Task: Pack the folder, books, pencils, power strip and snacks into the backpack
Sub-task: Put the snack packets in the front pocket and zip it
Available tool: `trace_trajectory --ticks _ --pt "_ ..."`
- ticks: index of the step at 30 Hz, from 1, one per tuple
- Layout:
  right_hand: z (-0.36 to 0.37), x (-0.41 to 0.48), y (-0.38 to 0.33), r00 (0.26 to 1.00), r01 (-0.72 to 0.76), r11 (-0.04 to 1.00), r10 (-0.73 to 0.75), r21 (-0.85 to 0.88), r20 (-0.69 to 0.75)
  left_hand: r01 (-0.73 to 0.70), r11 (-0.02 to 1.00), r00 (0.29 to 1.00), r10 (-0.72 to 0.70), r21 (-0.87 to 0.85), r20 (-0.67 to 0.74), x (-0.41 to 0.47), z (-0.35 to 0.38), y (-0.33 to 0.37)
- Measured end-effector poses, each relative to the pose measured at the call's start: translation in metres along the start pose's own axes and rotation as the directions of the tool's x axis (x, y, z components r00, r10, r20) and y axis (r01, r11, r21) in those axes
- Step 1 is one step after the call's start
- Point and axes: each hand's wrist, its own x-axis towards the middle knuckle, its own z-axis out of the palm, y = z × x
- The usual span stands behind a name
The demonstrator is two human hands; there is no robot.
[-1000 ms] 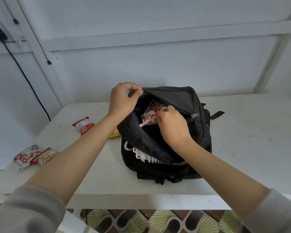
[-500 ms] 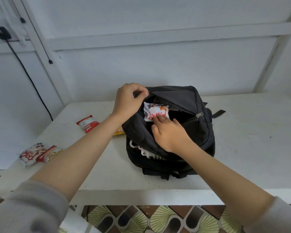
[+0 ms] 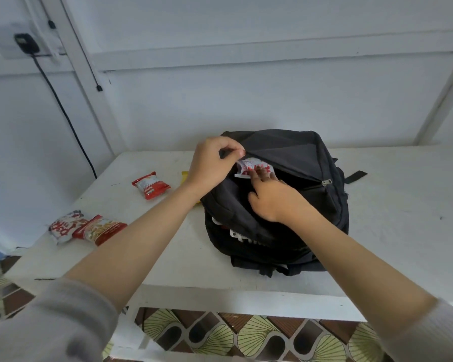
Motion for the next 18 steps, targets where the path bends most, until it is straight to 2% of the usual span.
trace_trajectory --ticks 2,5,9,11,12,14,16,18 --pt "-0.009 -0.022 -0.014 0.999 -0.019 0.999 0.017 -0.037 -0.042 0.037 0.999 0.998 -0.037 -0.002 0.054 -0.011 -0.001 -0.005" --pt "-0.024 -0.048 -0.047 0.976 0.079 0.983 -0.110 -0.169 -0.187 0.114 0.993 0.992 -0.116 0.033 0.053 -0.030 -0.012 -0.020" --pt "-0.021 -0.028 -0.094 0.884 0.263 0.939 -0.327 -0.222 -0.334 0.223 0.970 0.974 -0.216 0.101 -0.070 -0.067 -0.051 -0.050" --pt "-0.011 -0.001 -0.116 0.865 0.319 0.919 -0.383 -0.234 -0.324 0.266 0.929 0.959 -0.228 0.257 -0.167 -0.091 -0.078 -0.070" --pt "-0.004 0.016 -0.127 0.869 0.339 0.914 -0.394 -0.223 -0.297 0.309 0.877 0.946 -0.246 0.368 -0.210 -0.103 -0.091 -0.081" --pt "0.010 0.051 -0.147 0.894 0.356 0.913 -0.394 -0.198 -0.212 0.434 0.712 0.901 -0.336 0.552 -0.276 -0.127 -0.117 -0.104" --pt "0.027 0.084 -0.161 0.912 0.363 0.912 -0.390 -0.189 -0.126 0.512 0.563 0.851 -0.435 0.649 -0.294 -0.149 -0.137 -0.123" --pt "0.046 0.111 -0.169 0.930 0.348 0.919 -0.363 -0.183 -0.055 0.540 0.472 0.804 -0.533 0.697 -0.262 -0.164 -0.150 -0.134"
